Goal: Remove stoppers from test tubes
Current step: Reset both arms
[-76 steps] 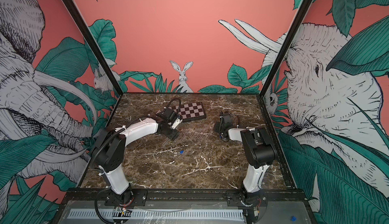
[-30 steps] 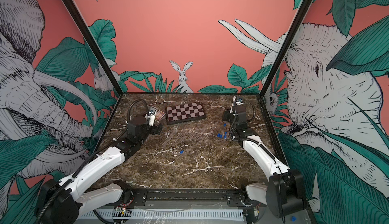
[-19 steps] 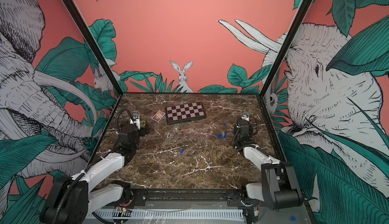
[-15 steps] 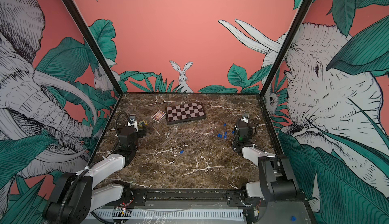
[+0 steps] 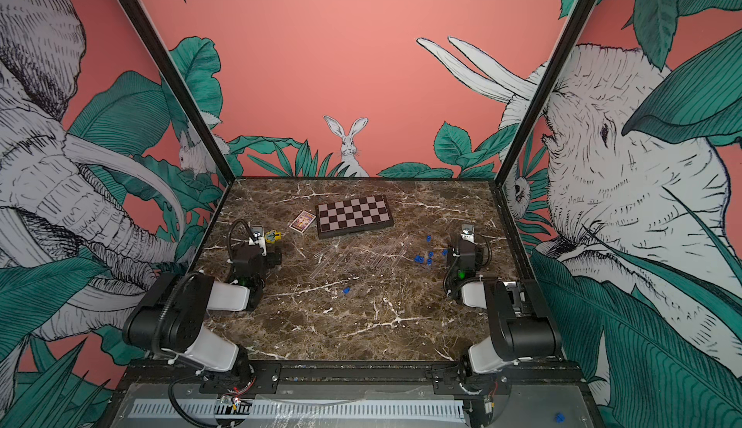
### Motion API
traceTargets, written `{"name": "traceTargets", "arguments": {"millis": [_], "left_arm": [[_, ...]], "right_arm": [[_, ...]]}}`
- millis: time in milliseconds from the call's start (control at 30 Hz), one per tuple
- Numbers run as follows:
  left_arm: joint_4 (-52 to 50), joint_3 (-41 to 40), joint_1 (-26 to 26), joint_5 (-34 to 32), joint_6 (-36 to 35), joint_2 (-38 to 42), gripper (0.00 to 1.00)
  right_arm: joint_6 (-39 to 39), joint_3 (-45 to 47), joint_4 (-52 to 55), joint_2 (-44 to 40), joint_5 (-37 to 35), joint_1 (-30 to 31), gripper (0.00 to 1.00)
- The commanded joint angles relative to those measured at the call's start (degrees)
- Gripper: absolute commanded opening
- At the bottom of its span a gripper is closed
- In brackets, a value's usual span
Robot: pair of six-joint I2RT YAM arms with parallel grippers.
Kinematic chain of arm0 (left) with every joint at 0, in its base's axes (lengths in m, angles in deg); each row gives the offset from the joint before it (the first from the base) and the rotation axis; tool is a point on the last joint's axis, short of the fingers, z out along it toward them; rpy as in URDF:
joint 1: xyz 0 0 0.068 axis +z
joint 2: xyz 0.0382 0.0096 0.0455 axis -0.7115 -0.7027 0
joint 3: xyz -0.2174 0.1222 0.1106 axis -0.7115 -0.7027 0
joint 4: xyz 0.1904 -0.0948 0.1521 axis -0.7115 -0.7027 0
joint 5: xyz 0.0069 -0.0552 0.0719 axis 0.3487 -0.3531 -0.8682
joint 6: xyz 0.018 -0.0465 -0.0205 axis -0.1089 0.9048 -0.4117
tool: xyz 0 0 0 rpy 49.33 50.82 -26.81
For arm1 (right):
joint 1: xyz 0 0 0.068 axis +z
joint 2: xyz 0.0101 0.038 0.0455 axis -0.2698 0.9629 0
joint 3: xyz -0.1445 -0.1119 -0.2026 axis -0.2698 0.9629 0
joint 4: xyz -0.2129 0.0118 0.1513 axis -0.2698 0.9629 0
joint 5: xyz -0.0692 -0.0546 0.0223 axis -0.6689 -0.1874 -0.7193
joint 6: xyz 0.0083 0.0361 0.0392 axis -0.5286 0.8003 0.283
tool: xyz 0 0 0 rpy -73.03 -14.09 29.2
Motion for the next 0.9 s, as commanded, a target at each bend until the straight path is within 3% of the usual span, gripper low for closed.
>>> {"name": "traceTargets", "arguments": {"millis": [0, 33, 100, 167, 233, 300, 800, 867], "left_arm": [[4.18, 0.90, 1.01, 3.73, -0.04, -0.51, 0.99], [4.65, 1.43, 1.07, 3.64, -0.19, -0.95, 0.99], [-4.15, 3.24, 1.55, 4.49, 1.27, 1.18, 0.99], [0.47, 2.68, 1.73, 4.25, 0.83, -0.13, 1.00], [-3.64, 3.25, 1.81, 4.34, 1.43, 1.20, 0.99], [-0.26, 2.80, 1.82, 4.14, 0.94, -0.01, 0.99], [-2.64, 3.03, 1.76, 4.11, 1.29, 0.94, 1.00], [-2.61, 3.05, 1.79, 4.11, 1.26, 0.94, 0.99]], "right_arm": [[0.84, 0.62, -3.08, -0.30, 2.33, -0.30, 0.83], [0.44, 1.00, -5.01, 0.37, 2.00, -0.28, 0.99], [0.37, 1.07, -5.15, 0.30, 1.99, -0.25, 0.99], [0.47, 0.88, -4.50, 0.07, 2.21, -0.28, 0.99], [-0.05, 0.81, -4.63, 0.30, 2.29, 0.05, 0.99], [0.02, 0.78, -4.26, 0.11, 2.25, 0.07, 0.99], [0.08, 0.59, -4.07, 0.27, 2.25, 0.10, 0.99], [-1.71, 0.58, -4.14, 0.27, 6.22, -0.01, 0.99]]}}
